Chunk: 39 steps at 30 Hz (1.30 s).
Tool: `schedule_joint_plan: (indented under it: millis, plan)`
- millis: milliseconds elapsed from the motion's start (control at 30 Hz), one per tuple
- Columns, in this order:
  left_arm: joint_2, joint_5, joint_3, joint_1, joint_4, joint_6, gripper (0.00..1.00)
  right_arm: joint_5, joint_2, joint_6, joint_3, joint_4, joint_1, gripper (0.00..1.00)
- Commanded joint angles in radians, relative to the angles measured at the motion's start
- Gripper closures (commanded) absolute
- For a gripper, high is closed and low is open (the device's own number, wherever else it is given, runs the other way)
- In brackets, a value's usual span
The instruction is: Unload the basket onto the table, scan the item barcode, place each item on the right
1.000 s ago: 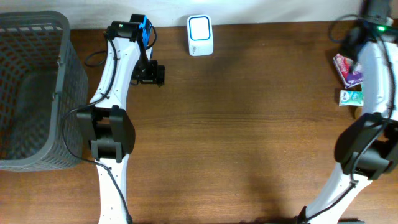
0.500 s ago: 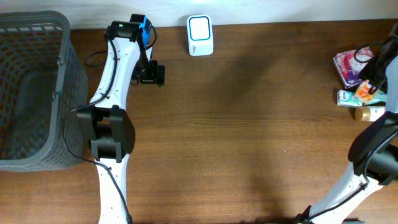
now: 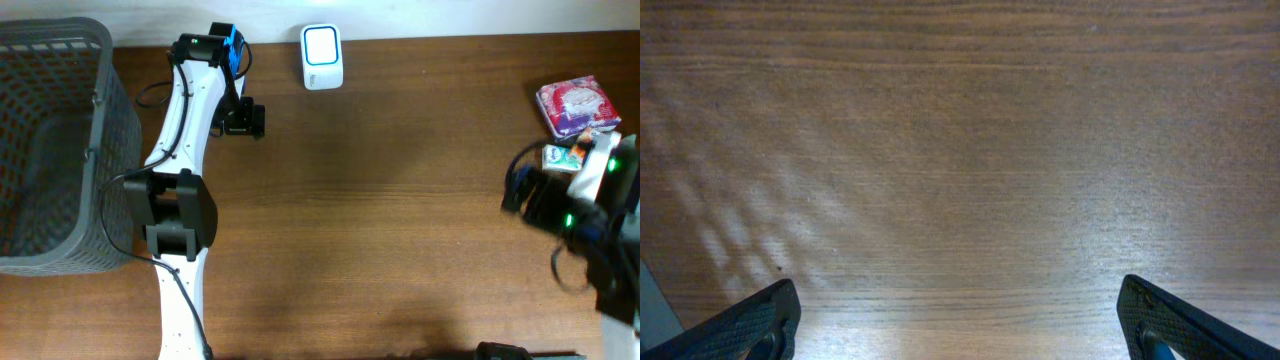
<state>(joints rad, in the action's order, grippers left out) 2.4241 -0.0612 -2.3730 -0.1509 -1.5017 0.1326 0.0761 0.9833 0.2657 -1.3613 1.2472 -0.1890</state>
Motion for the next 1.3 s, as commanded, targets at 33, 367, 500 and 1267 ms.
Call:
schedule_joint_plan:
  millis: [33, 367, 500, 1267]
  plan:
    - [0.006, -0.01, 0.003, 0.001, 0.001, 0.01, 0.01, 0.037, -0.046, 0.005, 0.016, 0.177, 0.013, 0.01]
    - [0.006, -0.01, 0.003, 0.001, 0.001, 0.01, 0.01, 0.048, 0.032, 0.003, 0.016, 0.222, 0.013, 0.01]
    - [0.006, -0.01, 0.003, 0.001, 0.0, 0.01, 0.01, 0.048, -0.001, -0.053, 0.016, 0.222, 0.013, 0.01]
    - [0.006, -0.011, 0.003, 0.002, 0.001, 0.01, 0.01, 0.052, -0.776, -0.131, 1.059, -0.911, 0.224, 0.01]
